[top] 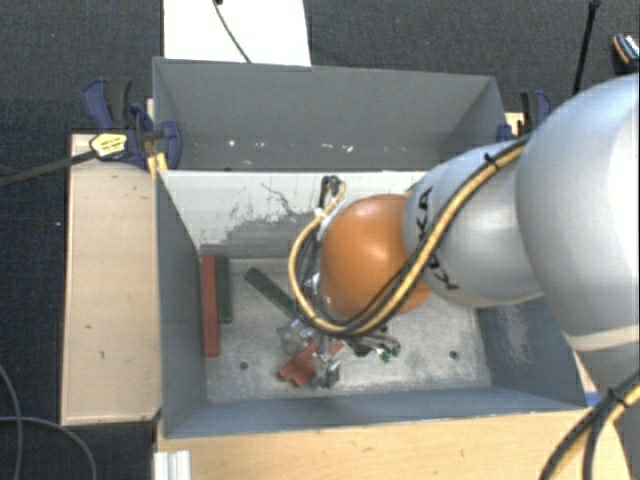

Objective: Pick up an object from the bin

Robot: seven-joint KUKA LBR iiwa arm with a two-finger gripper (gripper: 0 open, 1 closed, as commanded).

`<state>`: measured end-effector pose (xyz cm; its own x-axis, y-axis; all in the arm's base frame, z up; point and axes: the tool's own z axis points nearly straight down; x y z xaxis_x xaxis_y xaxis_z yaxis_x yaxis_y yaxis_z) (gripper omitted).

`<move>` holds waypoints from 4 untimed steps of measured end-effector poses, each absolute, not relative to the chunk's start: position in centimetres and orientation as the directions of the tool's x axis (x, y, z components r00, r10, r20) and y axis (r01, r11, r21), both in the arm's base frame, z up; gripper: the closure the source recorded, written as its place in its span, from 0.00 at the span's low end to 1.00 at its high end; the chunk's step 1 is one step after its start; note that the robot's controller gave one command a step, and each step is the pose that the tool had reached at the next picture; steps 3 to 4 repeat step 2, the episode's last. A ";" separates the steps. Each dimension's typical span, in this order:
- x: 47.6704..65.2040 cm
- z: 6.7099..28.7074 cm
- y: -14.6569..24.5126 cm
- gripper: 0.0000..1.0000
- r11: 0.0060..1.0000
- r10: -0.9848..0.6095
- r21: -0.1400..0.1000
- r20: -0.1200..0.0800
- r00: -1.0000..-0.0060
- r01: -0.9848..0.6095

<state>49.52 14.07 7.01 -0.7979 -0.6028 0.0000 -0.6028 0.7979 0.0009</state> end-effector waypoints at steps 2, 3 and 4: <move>49.9 17.9 14.2 1.00 0.806 -0.592 -0.003 -0.009 -0.806 -0.592; 49.9 17.9 14.2 1.00 0.806 -0.592 -0.003 -0.009 -0.806 -0.592; 49.9 17.9 14.2 1.00 0.806 -0.592 -0.003 -0.009 -0.806 -0.592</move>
Offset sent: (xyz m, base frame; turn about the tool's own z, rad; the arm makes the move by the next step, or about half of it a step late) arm 0.0001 -0.0001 0.0338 0.0000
